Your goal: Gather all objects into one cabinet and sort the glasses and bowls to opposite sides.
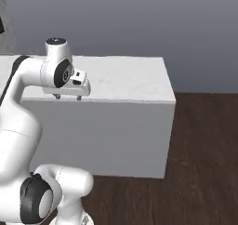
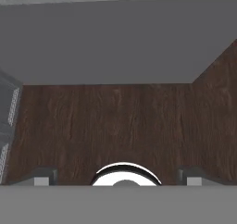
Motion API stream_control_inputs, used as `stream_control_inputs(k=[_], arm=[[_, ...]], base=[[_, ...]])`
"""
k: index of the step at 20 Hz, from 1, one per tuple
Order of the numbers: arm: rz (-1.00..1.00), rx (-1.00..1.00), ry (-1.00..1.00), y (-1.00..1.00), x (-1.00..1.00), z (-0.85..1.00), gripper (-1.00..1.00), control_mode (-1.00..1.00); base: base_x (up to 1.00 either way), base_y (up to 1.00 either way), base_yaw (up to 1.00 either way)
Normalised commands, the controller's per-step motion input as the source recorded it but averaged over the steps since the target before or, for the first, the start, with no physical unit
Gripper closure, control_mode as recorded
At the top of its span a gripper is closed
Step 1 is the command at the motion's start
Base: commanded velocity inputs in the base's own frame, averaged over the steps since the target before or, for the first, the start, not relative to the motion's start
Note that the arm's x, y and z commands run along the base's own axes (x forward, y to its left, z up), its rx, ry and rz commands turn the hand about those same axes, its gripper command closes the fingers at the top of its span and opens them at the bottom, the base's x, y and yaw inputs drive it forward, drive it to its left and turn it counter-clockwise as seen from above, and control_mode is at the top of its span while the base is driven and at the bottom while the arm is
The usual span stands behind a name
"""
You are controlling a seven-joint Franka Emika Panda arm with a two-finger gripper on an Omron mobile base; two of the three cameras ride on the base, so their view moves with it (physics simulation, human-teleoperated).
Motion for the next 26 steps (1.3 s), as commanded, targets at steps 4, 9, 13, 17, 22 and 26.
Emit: stream_control_inputs(k=[4,9,13,17,22,26], arm=[[0.00,0.00,0.00,0.00,0.00,0.00,-1.00,1.00],[0.00,0.00,0.00,0.00,0.00,0.00,-1.00,1.00],[0.00,0.00,0.00,0.00,0.00,0.00,-1.00,1.00],[0.00,0.00,0.00,0.00,0.00,0.00,-1.00,1.00],[0.00,0.00,0.00,0.00,0.00,0.00,-1.00,1.00],[0.00,0.00,0.00,0.00,0.00,0.00,-1.00,1.00]], base=[[0.01,-0.21,-0.81],[0.01,-0.22,-0.82],[0.03,-0.23,-0.81],[0.06,-0.25,-0.79],[0.11,-0.27,-0.78],[0.52,-0.12,-0.67]])
